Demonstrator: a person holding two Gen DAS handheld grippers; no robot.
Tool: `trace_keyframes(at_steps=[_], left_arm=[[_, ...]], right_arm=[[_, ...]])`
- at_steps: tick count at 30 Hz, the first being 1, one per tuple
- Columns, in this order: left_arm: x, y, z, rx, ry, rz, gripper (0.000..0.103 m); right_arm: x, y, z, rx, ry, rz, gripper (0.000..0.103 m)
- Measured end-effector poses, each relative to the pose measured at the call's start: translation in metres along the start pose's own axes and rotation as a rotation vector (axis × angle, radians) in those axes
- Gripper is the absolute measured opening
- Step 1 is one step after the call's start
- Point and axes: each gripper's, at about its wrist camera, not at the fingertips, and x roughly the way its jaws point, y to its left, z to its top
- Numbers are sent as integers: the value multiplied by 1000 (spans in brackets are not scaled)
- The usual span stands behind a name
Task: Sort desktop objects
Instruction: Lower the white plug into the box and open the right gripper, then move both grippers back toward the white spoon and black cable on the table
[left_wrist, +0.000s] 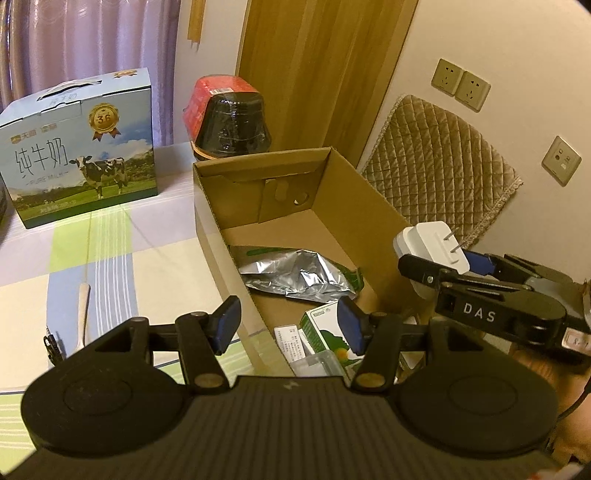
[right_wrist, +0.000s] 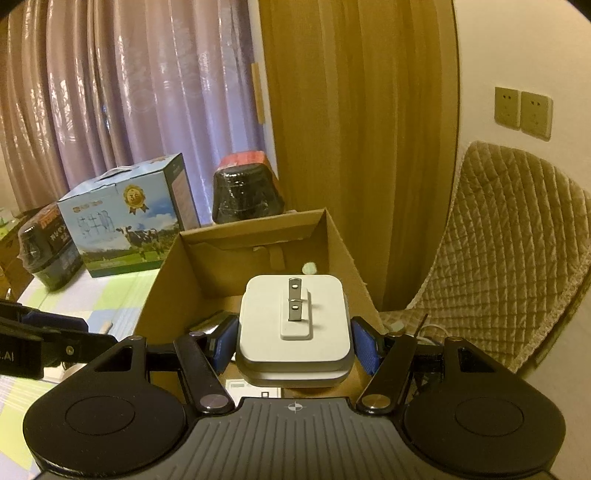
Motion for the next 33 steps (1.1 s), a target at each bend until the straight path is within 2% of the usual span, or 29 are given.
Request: trace_keyframes(at_steps=[4,5,6,7,16,21,23,33], left_arm=[[-3,0,-1,3,-1,-4,53],[-3,1,-2,3,-2,-4,53],[-3,1,-2,2,-2,-3,54],[-4,2,-2,1,-2,-2,55],[-8,7,-10,0,5,14,58],[-23,16,-18,-7,-2,34,63],[-32,23,-23,-10,-7,52,69],[-76,50,-58,-36,-16,122,82]], right_arm=[[2,5,4,-6,-12,-13,62],[2,6,6,-12,-21,-18,70],[1,7,7,-14,-27,-30,83],[0,7,7,-9,-36,-33,86],[-16,-2,2,50,-40,-36,87],[-36,-10,-2,106,-38,-42,87],[-46,-8,-4,111,-42,-39,88],[-96,36,-23,126,-60,51,95]])
